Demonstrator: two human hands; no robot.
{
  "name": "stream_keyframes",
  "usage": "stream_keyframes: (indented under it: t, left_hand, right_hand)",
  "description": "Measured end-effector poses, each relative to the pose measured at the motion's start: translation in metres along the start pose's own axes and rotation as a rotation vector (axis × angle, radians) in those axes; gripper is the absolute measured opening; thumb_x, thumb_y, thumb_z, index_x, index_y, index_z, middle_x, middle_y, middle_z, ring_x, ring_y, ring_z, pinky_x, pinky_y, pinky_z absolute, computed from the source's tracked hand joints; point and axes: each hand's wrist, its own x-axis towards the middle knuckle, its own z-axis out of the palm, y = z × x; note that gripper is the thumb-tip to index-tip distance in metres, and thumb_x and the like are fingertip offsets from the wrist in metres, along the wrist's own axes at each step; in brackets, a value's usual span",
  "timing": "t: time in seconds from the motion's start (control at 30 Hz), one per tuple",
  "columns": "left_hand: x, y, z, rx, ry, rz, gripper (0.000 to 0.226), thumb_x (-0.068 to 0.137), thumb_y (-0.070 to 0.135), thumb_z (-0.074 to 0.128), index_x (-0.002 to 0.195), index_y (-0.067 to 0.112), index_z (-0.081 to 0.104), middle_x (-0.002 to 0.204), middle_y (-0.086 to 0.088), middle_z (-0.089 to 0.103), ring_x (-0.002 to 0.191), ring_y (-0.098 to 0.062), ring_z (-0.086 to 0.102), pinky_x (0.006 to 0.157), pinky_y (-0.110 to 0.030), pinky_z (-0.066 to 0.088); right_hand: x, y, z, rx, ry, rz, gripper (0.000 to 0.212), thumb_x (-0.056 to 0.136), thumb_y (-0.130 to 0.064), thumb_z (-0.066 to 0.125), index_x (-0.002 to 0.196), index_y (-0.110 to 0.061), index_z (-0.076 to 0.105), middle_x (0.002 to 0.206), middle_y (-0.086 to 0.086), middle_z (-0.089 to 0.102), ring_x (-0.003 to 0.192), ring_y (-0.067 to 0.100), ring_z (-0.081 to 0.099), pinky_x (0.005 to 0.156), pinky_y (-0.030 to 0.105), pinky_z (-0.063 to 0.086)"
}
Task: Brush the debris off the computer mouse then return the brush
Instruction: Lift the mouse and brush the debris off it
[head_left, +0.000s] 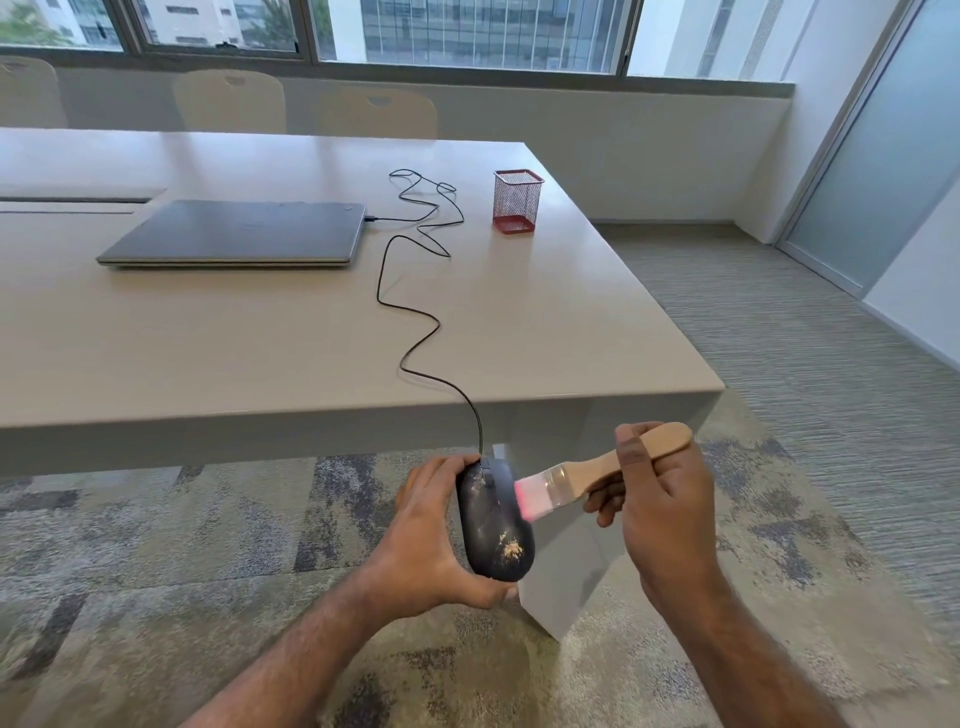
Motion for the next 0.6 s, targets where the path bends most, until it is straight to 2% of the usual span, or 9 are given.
stream_keyframes:
  t: [0.13, 0.23, 0.33, 0.5, 0.6]
  left_hand:
    - [0.0027, 0.0007, 0.0006, -0.053, 0.019, -0.041, 0.113, 0.037, 0.056, 0.092, 0.134, 0.049, 0.035, 0.132, 0.024, 0.04, 0.13, -0.003, 0.04, 0.113, -0.03, 0.038]
    - [0.0018, 0.0005, 0.0, -0.074, 0.009, -0.06, 0.109, 0.036, 0.058, 0.093, 0.128, 0.055, 0.036, 0.131, 0.025, 0.04, 0.129, -0.001, 0.041, 0.113, -0.029, 0.038]
    - [0.0007, -0.0008, 0.0, -0.086, 0.005, -0.072, 0.109, 0.038, 0.055, 0.093, 0.131, 0.051, 0.037, 0.13, 0.026, 0.041, 0.127, 0.001, 0.042, 0.113, -0.029, 0.039]
    - [0.0014, -0.0001, 0.0007, -0.096, 0.02, -0.067, 0.102, 0.039, 0.047, 0.093, 0.123, 0.059, 0.036, 0.126, 0.032, 0.041, 0.125, 0.004, 0.041, 0.107, -0.02, 0.038]
    - [0.0017, -0.0003, -0.0001, -0.098, 0.019, -0.062, 0.106, 0.039, 0.047, 0.094, 0.129, 0.054, 0.038, 0.129, 0.026, 0.043, 0.127, 0.0, 0.043, 0.109, -0.024, 0.04]
  right_hand:
    - [-0.0074, 0.0048, 0.0036, -0.001, -0.155, -0.006, 0.022, 0.092, -0.033, 0.056, 0.092, -0.011, 0.055, 0.058, 0.013, 0.066, 0.044, 0.024, 0.06, 0.039, 0.028, 0.048]
    - [-0.0057, 0.0065, 0.0013, -0.047, -0.109, -0.062, 0.021, 0.093, -0.032, 0.055, 0.093, -0.012, 0.055, 0.059, 0.012, 0.066, 0.047, 0.027, 0.06, 0.041, 0.031, 0.048]
    - [-0.0028, 0.0042, -0.0008, 0.004, -0.085, -0.095, 0.017, 0.095, -0.03, 0.055, 0.093, -0.014, 0.054, 0.06, 0.013, 0.067, 0.046, 0.027, 0.061, 0.04, 0.03, 0.049]
    - [-0.0078, 0.0087, 0.0023, 0.008, -0.231, -0.063, 0.018, 0.097, -0.026, 0.054, 0.093, -0.009, 0.056, 0.06, 0.019, 0.065, 0.045, 0.025, 0.062, 0.04, 0.027, 0.049]
    - [-0.0055, 0.0086, 0.0024, -0.055, -0.156, -0.081, 0.021, 0.096, -0.03, 0.054, 0.092, -0.01, 0.055, 0.059, 0.016, 0.065, 0.047, 0.027, 0.062, 0.042, 0.03, 0.049]
